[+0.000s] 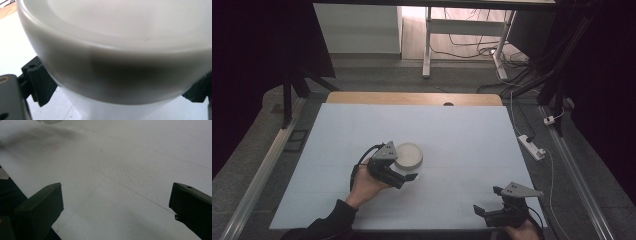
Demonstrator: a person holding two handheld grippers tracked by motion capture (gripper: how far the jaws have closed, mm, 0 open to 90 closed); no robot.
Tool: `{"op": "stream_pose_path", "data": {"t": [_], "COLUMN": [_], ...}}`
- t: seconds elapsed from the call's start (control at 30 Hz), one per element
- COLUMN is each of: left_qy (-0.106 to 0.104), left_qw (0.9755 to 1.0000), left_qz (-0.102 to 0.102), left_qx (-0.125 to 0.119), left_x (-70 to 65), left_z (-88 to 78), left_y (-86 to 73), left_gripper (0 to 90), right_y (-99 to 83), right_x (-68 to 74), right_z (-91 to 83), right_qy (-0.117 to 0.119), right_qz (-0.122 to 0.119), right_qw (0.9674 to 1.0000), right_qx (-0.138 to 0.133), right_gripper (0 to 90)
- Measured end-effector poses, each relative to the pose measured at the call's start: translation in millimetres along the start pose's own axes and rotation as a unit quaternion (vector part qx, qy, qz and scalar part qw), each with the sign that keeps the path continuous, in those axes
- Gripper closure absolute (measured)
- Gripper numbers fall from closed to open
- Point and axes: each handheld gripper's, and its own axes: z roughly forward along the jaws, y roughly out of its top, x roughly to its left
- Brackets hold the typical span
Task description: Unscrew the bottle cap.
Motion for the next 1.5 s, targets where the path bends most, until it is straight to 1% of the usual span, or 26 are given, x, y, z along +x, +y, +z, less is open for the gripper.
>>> {"op": "stream_pose_path", "data": {"t": [0.03,0.07,0.2,0.43,0.57,0.73,1.0,1.07,1.17,1.23,1.27,1.3,1.37,1.5], "left_qy": [0.0,-0.001,-0.004,-0.009,-0.011,-0.013,-0.016,-0.017,-0.018,-0.018,-0.018,-0.018,-0.018,-0.023], "left_qw": [1.0,1.0,1.0,1.0,0.9999,0.9999,0.9999,0.9998,0.9998,0.9998,0.9998,0.9998,0.9998,0.9997], "left_qz": [0.0,0.0,0.0,0.0,0.0,0.001,0.001,0.001,0.001,0.001,0.001,0.001,0.001,0.0], "left_qx": [0.0,0.0,0.001,0.003,0.004,0.005,0.004,0.004,0.006,0.007,0.007,0.007,0.007,0.004], "left_x": [-0.4,-0.9,-1.6,-2.8,-3.6,-4.6,-6.2,-6.5,-6.7,-6.7,-6.7,-6.7,-6.7,-6.9], "left_z": [0.2,0.4,1.1,2.3,2.7,3.7,3.8,4.0,4.4,4.6,4.6,4.7,4.7,4.4], "left_y": [0.2,0.6,1.1,2.0,2.5,2.9,4.0,4.2,3.8,3.6,3.6,3.6,3.6,4.0], "left_gripper": [7.4,7.4,7.4,7.4,7.4,7.4,7.4,7.4,7.4,7.4,7.4,7.4,7.4,7.4], "right_y": [1.1,5.3,13.3,22.9,27.8,34.5,46.1,53.1,59.9,64.5,64.5,68.3,71.5,78.7], "right_x": [0.8,4.1,11.3,23.8,28.5,33.9,40.6,45.4,50.2,53.3,53.3,56.7,59.1,62.2], "right_z": [-0.2,-1.7,-2.4,4.8,8.6,11.8,18.0,21.5,25.3,28.2,28.2,31.3,34.2,41.4], "right_qy": [0.001,0.007,0.027,0.055,0.071,0.081,0.088,0.089,0.092,0.102,0.102,0.105,0.103,0.106], "right_qz": [-0.003,-0.009,-0.017,-0.034,-0.048,-0.051,-0.06,-0.071,-0.079,-0.078,-0.078,-0.084,-0.088,-0.083], "right_qw": [1.0,0.9998,0.999,0.9973,0.9953,0.9938,0.9925,0.9916,0.9908,0.9906,0.9906,0.9901,0.9898,0.9897], "right_qx": [-0.004,-0.016,-0.032,-0.034,-0.045,-0.056,-0.06,-0.062,-0.06,-0.046,-0.046,-0.041,-0.044,-0.048], "right_gripper": [0.0,0.0,0.0,0.0,0.0,0.0,0.0,0.0,0.0,0.0,0.0,0.0,0.0,0.0]}}
